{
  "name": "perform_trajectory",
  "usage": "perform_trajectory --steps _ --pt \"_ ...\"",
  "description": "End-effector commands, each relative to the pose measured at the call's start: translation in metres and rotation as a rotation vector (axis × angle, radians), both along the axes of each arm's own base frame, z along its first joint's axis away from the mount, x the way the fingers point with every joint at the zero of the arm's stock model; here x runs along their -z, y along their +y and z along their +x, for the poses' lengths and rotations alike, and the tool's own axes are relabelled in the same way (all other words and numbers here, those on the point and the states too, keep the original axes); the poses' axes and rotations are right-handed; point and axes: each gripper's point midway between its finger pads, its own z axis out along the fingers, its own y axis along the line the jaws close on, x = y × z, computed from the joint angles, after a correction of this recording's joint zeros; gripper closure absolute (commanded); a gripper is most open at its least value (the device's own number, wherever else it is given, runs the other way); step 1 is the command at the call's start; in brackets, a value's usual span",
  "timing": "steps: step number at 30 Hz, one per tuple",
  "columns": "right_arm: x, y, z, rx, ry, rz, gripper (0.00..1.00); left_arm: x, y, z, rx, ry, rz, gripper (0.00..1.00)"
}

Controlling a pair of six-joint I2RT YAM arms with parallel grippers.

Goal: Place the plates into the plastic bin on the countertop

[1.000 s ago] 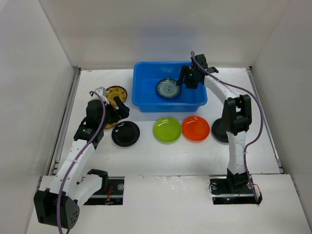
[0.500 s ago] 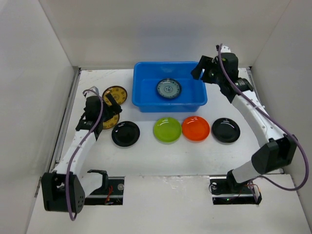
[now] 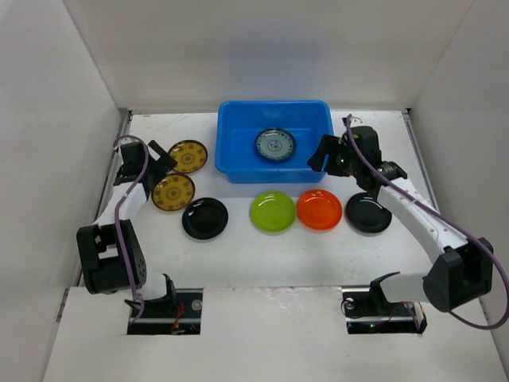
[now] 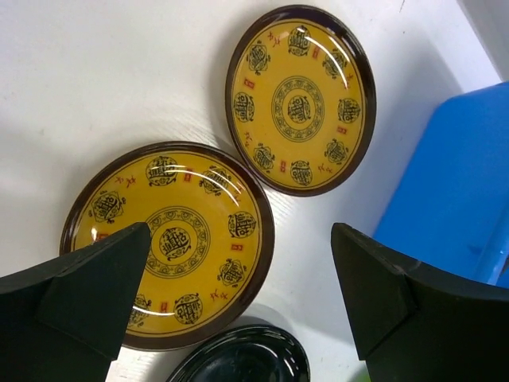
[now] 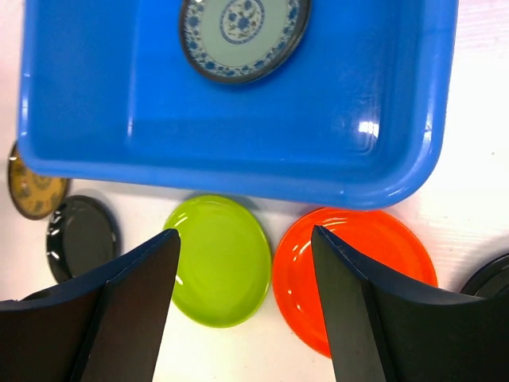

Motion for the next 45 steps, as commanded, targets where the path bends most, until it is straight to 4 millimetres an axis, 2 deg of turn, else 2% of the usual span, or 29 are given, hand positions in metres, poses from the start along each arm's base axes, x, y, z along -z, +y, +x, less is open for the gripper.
perform_trajectory --steps 1,6,10,15,19,28,35,39,41,45 --pt "-0.03 0.006 0.0 -0.009 -0.102 0.061 0.28 -0.023 0.002 -0.02 -0.027 -0.064 -0.027 0.03" --pt "-0.022 0.007 -0.003 -0.029 -0.095 0.079 0.28 -0.002 0.004 -0.089 -0.112 0.024 -0.025 0.06" --pt "-0.013 0.01 0.0 -0.04 -0.072 0.096 0.28 0.024 -0.001 -0.118 -0.194 0.066 -0.077 0.07" --pt "-0.014 0.019 0.003 -0.06 -0.068 0.126 0.29 0.046 -0.008 -0.118 -0.227 0.097 -0.172 0.1" --pt "-0.016 0.019 0.0 -0.064 -0.078 0.138 0.29 0.059 -0.009 -0.109 -0.239 0.107 -0.203 0.14" --pt "-0.015 0.016 -0.013 -0.065 -0.088 0.154 0.29 0.078 -0.008 -0.092 -0.258 0.118 -0.237 0.31" --pt "-0.012 0.009 -0.015 -0.047 -0.089 0.155 0.29 0.093 0.0 -0.089 -0.291 0.135 -0.244 0.59" --pt "-0.009 0.01 -0.015 -0.05 -0.085 0.155 0.29 0.097 0.008 -0.092 -0.324 0.145 -0.249 0.81" --pt "-0.006 0.011 -0.014 -0.053 -0.084 0.158 0.29 0.095 0.013 -0.093 -0.346 0.136 -0.253 0.89" --pt "-0.006 0.015 -0.013 -0.062 -0.085 0.18 0.29 0.074 0.025 -0.097 -0.387 0.08 -0.253 0.94"
